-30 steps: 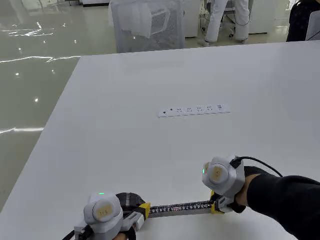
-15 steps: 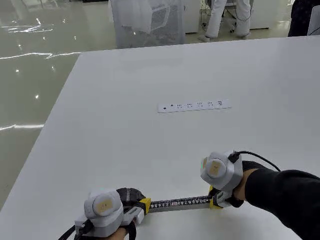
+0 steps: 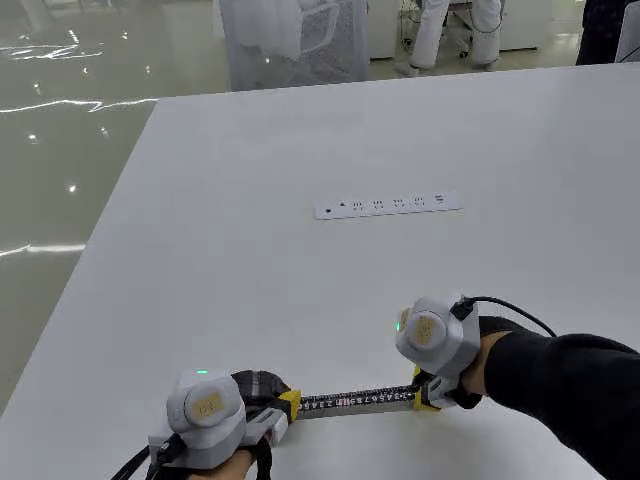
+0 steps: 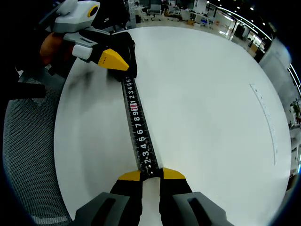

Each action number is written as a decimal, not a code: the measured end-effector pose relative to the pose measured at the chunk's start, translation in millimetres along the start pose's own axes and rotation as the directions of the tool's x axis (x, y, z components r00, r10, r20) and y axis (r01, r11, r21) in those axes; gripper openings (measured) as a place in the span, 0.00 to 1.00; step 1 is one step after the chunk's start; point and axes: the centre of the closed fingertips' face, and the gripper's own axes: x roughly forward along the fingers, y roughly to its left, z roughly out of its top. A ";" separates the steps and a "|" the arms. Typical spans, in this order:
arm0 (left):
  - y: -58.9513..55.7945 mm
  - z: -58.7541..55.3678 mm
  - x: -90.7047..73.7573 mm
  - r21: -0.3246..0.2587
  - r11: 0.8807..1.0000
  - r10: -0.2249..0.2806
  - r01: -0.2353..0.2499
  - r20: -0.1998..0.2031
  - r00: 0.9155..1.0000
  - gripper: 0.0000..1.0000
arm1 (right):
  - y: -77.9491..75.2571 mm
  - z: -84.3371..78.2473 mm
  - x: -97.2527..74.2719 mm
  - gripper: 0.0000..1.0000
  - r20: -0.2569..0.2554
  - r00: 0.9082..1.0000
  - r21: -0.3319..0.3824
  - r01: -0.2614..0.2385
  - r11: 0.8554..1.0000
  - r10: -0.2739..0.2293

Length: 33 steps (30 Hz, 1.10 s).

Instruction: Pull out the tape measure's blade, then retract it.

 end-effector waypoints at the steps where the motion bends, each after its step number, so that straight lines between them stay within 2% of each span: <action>1: 0.0 0.0 -0.1 0.000 1.000 0.000 0.000 0.000 1.000 0.61 | 0.0 0.3 0.0 0.08 0.002 1.000 0.001 0.001 1.000 -0.001; 15: 0.4 0.1 -0.5 -0.006 1.000 -0.003 0.003 -0.005 1.000 0.61 | 0.6 5.0 1.5 0.08 0.011 1.000 -0.005 -0.005 1.000 0.005; 17: 0.7 -0.4 -1.1 -0.016 1.000 -0.009 0.009 -0.001 1.000 0.60 | 1.0 5.6 1.4 0.08 0.018 1.000 -0.023 -0.006 1.000 0.006; 19: 0.8 -0.3 -0.6 -0.018 1.000 -0.014 0.014 -0.001 1.000 0.60 | 0.8 6.5 1.6 0.08 0.022 1.000 -0.007 -0.006 1.000 0.006; 25: 0.7 -0.5 0.1 -0.023 1.000 -0.022 0.022 -0.004 1.000 0.60 | 2.0 8.1 1.8 0.08 0.023 1.000 -0.031 -0.012 0.999 0.012; 33: 0.3 -0.4 0.6 -0.020 0.999 -0.031 0.031 -0.005 1.000 0.60 | 2.7 10.6 3.3 0.08 0.019 1.000 -0.022 -0.009 1.000 0.010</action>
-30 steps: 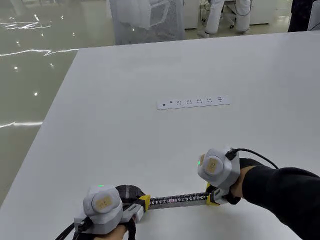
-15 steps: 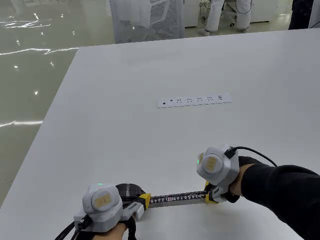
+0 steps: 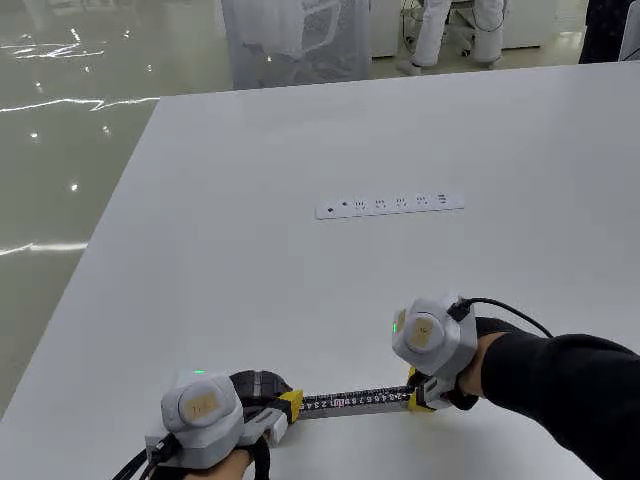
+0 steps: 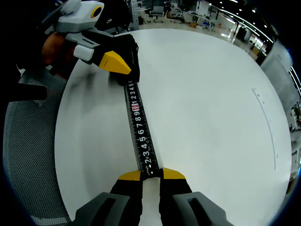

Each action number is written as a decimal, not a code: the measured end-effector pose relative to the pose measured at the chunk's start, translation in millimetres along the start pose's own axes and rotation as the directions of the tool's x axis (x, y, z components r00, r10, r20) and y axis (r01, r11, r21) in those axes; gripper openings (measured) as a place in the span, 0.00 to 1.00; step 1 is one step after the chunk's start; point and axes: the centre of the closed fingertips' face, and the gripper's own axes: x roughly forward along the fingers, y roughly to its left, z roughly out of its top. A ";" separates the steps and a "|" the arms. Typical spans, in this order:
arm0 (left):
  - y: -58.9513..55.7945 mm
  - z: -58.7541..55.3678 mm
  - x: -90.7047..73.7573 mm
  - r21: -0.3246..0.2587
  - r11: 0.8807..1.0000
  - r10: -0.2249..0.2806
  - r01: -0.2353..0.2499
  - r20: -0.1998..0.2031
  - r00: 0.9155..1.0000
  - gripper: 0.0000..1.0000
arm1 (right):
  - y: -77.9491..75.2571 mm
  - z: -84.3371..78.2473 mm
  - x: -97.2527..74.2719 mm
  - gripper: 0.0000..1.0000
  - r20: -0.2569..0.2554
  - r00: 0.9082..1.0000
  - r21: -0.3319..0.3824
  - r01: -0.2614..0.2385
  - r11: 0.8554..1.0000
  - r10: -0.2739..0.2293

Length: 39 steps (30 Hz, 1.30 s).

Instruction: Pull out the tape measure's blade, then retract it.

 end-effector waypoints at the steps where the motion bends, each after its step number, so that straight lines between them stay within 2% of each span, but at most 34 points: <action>1: -0.2 0.0 -0.1 0.001 1.000 0.000 0.000 -0.001 1.000 0.60 | 0.1 0.2 0.0 0.08 0.000 1.000 0.004 0.000 1.000 0.000; 8: -0.3 0.0 0.5 0.002 1.000 -0.002 0.002 -0.001 1.000 0.60 | 1.2 1.3 0.7 0.08 0.000 1.000 0.007 0.000 1.000 0.000; 15: -0.6 0.6 0.0 0.002 1.000 -0.001 0.001 0.000 1.000 0.60 | 2.1 3.4 1.2 0.08 0.002 1.000 -0.019 -0.005 1.000 0.005; 29: -1.3 0.6 -1.0 0.008 1.000 0.003 -0.003 0.001 1.000 0.61 | 2.9 6.9 2.7 0.08 -0.005 1.000 -0.008 -0.007 1.000 0.007; 39: -1.5 0.8 -0.7 0.008 1.000 0.005 -0.005 0.000 1.000 0.61 | 3.5 9.5 3.5 0.09 0.008 1.000 -0.021 -0.006 1.000 0.006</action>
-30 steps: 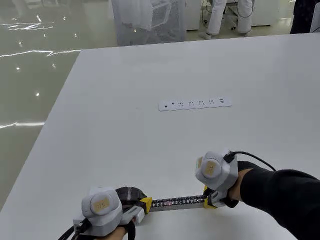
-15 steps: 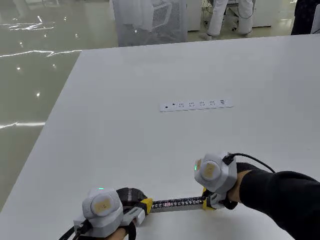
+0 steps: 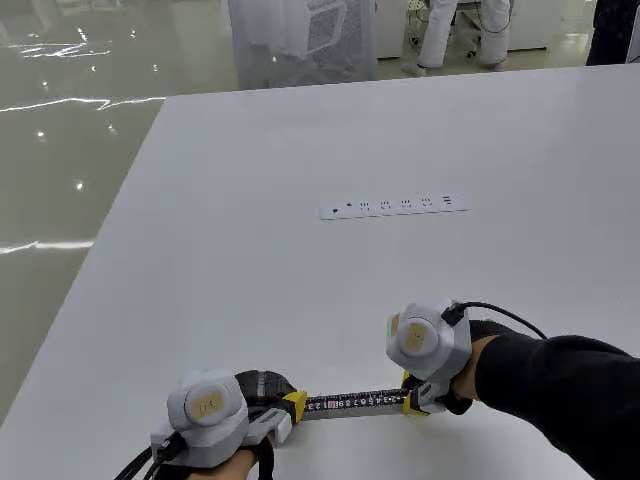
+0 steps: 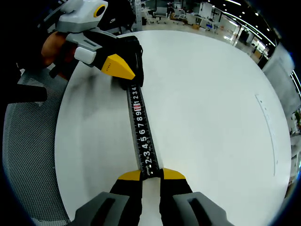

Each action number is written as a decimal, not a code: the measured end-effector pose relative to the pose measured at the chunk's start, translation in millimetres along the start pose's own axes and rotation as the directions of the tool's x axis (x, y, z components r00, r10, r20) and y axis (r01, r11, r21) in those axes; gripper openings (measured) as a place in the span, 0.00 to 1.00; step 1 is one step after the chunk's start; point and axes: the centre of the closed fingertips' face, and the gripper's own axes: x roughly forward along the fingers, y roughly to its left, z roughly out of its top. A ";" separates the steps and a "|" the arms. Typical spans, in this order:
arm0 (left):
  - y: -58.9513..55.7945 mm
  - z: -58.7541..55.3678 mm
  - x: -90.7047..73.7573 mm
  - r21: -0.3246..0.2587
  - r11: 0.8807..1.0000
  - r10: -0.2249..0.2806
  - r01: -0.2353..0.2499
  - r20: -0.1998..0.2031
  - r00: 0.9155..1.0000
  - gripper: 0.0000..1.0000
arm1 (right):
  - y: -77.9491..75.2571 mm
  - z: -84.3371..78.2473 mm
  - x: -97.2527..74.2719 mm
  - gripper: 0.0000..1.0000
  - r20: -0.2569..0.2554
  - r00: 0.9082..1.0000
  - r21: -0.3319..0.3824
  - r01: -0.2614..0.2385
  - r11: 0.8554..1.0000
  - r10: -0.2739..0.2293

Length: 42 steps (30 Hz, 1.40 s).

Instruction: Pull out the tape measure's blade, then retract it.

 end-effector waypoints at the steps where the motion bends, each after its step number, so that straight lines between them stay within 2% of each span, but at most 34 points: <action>1: 0.0 0.0 -0.1 0.000 1.000 0.000 0.000 0.000 1.000 0.61 | -0.3 0.4 0.1 0.09 0.001 1.000 0.008 0.001 1.000 -0.001; 42: -0.1 -1.5 -0.2 0.003 1.000 -0.001 0.001 -0.003 1.000 0.61 | 2.9 19.3 7.7 0.08 0.014 1.000 0.007 -0.001 1.000 0.001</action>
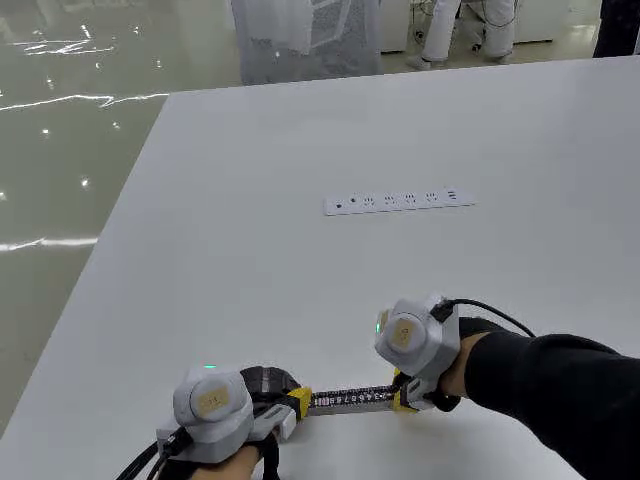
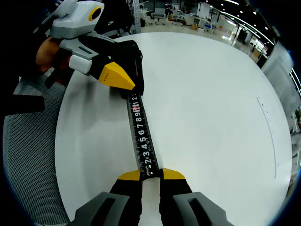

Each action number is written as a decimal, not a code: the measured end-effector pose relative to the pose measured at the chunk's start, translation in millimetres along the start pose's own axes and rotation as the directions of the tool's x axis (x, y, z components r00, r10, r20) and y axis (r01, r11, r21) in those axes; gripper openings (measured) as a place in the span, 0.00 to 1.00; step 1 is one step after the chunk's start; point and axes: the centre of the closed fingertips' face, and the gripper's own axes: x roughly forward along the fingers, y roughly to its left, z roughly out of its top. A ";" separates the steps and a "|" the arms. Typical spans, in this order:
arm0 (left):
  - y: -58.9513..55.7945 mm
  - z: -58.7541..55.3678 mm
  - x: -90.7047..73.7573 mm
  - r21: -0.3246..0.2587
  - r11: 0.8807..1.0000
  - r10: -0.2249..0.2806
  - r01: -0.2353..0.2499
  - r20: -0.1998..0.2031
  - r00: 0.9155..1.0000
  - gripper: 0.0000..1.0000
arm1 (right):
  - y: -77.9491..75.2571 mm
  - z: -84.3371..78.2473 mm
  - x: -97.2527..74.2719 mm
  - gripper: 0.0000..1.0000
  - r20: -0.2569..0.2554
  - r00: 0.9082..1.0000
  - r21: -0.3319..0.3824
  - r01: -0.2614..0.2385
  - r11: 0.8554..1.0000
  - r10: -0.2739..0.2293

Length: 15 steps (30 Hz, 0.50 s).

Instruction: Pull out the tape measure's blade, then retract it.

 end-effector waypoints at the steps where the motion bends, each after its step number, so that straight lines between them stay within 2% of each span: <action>1: -0.1 0.0 -0.2 0.001 1.000 -0.001 0.001 0.001 1.000 0.61 | 0.3 0.6 0.1 0.08 0.002 1.000 -0.002 0.001 1.000 -0.001; 15: 0.3 0.4 0.2 -0.001 1.000 -0.002 0.002 0.000 1.000 0.61 | 0.7 5.1 2.8 0.09 -0.008 1.000 0.006 0.005 1.000 -0.005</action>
